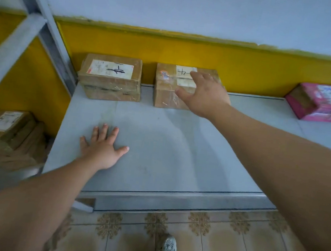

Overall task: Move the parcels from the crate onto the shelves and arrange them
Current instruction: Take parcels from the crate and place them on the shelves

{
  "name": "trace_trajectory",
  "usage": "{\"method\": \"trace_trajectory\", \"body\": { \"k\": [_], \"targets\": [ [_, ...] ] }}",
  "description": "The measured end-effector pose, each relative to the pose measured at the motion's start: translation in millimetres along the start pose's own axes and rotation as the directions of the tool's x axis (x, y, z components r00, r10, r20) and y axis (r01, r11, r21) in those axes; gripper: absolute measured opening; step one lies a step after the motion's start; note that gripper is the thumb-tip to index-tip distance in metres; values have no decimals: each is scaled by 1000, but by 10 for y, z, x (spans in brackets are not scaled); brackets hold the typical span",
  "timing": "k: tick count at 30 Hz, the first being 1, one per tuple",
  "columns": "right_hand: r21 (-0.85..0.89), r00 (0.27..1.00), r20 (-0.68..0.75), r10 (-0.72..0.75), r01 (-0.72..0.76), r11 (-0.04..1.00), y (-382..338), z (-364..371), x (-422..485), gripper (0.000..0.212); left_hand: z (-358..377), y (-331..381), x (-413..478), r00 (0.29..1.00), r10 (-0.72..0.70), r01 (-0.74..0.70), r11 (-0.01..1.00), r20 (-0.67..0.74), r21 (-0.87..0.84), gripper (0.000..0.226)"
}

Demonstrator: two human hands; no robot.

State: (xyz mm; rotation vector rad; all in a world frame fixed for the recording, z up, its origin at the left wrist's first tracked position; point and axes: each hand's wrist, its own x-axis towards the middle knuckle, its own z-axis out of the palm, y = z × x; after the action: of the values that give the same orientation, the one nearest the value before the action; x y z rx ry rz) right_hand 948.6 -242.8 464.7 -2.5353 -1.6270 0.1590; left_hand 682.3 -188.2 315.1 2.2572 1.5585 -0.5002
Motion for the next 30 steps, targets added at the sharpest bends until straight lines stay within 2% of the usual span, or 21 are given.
{"method": "trace_trajectory", "body": {
  "k": [3,5,10,15,18,21,25,30],
  "targets": [
    [-34,1000,-6,22,-22,999,-67,-206,-375,74,-262,-41,-51,992,108,-100,989,70,-104,90],
    [-27,998,-2,57,-57,998,-120,-304,-629,73,-472,-18,-227,979,191,-178,971,74,-158,79],
    [-13,995,41,92,-92,996,-296,-463,-1069,73,-944,21,-845,952,304,-305,944,-24,-130,68],
    [-47,998,65,1,2,999,-650,-708,-1276,74,-1228,-122,-1685,934,326,-346,928,-145,-136,66],
    [-51,990,60,-130,133,990,-920,-796,-1355,69,-1248,-284,-2151,936,272,-314,933,-224,-178,67],
    [-70,956,108,-271,279,958,-1190,-710,-1461,72,-1140,-462,-2553,950,190,-246,943,-246,-222,67],
    [-51,894,204,-399,417,908,-1529,-480,-1768,75,-799,-726,-2998,979,74,-125,956,-191,-266,66],
    [-53,795,286,-535,571,819,-1958,-251,-2173,77,-319,-1226,-3411,996,-34,13,973,-88,-230,67]
  ]
}}
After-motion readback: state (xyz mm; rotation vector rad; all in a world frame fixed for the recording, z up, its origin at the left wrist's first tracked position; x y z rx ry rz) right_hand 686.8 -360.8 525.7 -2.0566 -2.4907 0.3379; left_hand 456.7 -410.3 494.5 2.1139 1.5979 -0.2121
